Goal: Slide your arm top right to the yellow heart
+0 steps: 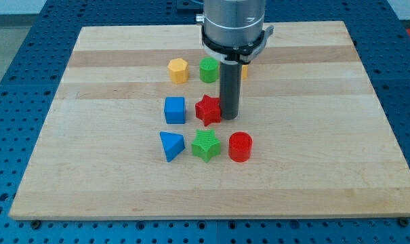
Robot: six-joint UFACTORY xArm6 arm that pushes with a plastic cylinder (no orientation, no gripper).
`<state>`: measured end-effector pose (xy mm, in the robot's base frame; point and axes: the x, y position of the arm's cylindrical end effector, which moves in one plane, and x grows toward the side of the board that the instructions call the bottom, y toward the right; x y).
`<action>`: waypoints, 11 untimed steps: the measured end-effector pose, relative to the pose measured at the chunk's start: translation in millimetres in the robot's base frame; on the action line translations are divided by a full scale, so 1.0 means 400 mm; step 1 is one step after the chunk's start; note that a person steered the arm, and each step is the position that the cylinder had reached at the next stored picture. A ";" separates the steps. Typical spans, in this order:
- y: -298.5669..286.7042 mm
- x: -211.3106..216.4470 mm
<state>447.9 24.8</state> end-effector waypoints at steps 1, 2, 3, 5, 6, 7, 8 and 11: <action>0.000 0.000; 0.046 0.000; 0.049 -0.001; 0.230 -0.037; 0.295 -0.169; 0.271 -0.344; 0.197 -0.389; 0.150 -0.376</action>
